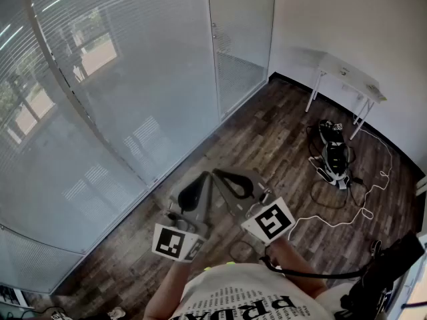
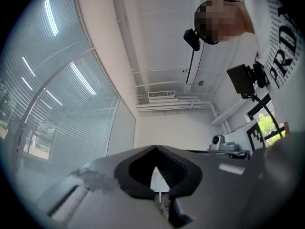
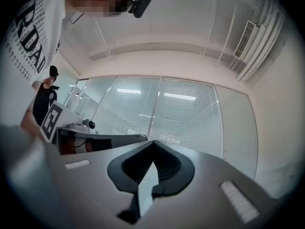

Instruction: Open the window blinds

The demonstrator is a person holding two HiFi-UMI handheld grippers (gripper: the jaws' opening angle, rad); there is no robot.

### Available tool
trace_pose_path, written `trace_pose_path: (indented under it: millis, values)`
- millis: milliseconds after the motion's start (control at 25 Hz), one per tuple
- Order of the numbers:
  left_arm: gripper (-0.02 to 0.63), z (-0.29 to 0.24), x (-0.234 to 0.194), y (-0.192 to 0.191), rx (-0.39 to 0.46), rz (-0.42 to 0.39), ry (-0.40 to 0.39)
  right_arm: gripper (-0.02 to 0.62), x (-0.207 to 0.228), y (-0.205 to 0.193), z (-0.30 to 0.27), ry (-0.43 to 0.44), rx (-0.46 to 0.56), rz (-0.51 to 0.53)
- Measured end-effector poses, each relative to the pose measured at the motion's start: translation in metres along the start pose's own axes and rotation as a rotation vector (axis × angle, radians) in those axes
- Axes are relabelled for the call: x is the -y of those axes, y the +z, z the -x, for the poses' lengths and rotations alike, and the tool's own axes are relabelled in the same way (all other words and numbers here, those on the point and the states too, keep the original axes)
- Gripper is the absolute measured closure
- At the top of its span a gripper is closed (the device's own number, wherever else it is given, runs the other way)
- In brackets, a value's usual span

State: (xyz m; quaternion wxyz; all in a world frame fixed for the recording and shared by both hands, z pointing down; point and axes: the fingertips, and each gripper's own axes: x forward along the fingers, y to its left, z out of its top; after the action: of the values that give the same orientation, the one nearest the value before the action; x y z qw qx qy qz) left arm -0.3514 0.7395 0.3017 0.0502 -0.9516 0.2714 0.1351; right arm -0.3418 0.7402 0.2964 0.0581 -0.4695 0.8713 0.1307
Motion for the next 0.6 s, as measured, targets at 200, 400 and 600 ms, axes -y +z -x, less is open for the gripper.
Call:
trace_pose_path:
  millis: [200,400,600]
  values:
    - [0.615,-0.002,0.001,-0.004,0.003,0.007,-0.003,0.591,0.004,0.000,0.000,-0.010,0.038,-0.012]
    - [0.615,0.003,-0.004,-0.031,-0.009,0.017,-0.003,0.591,0.002,-0.023,0.001,-0.015,0.070,-0.030]
    - [0.615,0.013,-0.014,-0.047,-0.039,0.051,0.028,0.591,-0.008,-0.050,-0.005,0.033,-0.034,0.024]
